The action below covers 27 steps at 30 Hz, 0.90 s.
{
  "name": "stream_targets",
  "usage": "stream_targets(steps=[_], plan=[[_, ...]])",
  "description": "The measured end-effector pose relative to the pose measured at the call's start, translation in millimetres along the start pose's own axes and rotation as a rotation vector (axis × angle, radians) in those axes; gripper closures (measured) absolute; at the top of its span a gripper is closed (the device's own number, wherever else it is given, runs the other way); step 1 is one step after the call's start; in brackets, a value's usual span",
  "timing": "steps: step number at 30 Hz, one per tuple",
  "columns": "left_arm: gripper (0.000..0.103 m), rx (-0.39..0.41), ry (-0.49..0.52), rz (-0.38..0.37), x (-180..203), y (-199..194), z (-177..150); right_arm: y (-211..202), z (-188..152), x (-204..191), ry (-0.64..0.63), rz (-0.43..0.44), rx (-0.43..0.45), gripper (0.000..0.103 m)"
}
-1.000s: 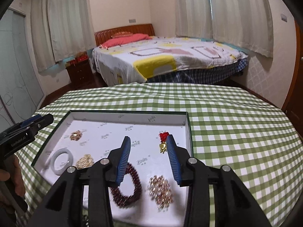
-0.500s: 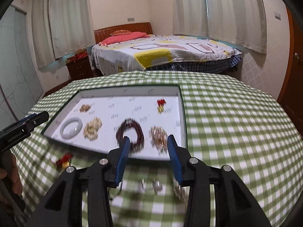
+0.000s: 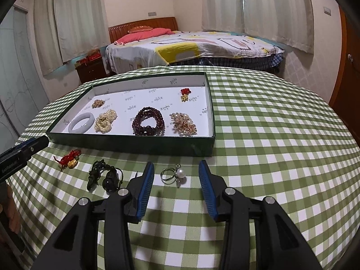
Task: Organize jewelry
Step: 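Withdraw both tools from the tray toward the remaining jewelry, then grasp the red knot charm with the left tool while the right tool lowers onto the pearl ring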
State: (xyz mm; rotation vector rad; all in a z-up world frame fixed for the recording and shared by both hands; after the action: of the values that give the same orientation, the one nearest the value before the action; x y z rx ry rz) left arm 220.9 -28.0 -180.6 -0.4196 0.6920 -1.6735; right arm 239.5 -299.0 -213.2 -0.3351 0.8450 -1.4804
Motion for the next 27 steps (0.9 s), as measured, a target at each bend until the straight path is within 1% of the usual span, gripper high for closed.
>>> stream_targets(steps=[4, 12, 18, 21, 25, 27], plan=[[0.042, -0.005, 0.003, -0.003, 0.5, 2.5, -1.5, -0.2, -1.1, -2.0, -0.007, 0.003, -0.002, 0.062], [0.042, -0.022, 0.006, -0.012, 5.7, 9.6, -5.6, 8.6, -4.8, -10.8, -0.027, 0.016, -0.034, 0.062], [0.042, -0.038, 0.005, -0.019, 8.9, 15.6, -7.9, 20.8, -3.4, -11.0, -0.025, 0.0, -0.071, 0.062], [0.042, -0.046, 0.007, -0.022, 11.1, 18.2, -9.4, 26.6, -4.1, -8.8, -0.017, -0.01, -0.095, 0.064], [0.042, -0.055, 0.014, -0.031, 15.4, 21.0, -10.6, 29.3, -5.1, -9.1, -0.014, -0.011, -0.111, 0.072], [0.042, -0.059, 0.018, -0.033, 17.9, 23.4, -10.7, 29.1, -5.6, -9.7, -0.02, -0.013, -0.112, 0.074]])
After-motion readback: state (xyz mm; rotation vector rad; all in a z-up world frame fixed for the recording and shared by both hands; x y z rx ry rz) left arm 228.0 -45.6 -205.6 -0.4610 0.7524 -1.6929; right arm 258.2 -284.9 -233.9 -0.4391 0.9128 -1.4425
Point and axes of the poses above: each gripper's, at about its wrist camera, not at the fingertips, and y roughly the way its jaws point, x to its right, z to its top, the point moved 6 cm from there along y, roughly the way its jaws point, and after that the axes turned 14 degrees about y, right-handed, at the moved point
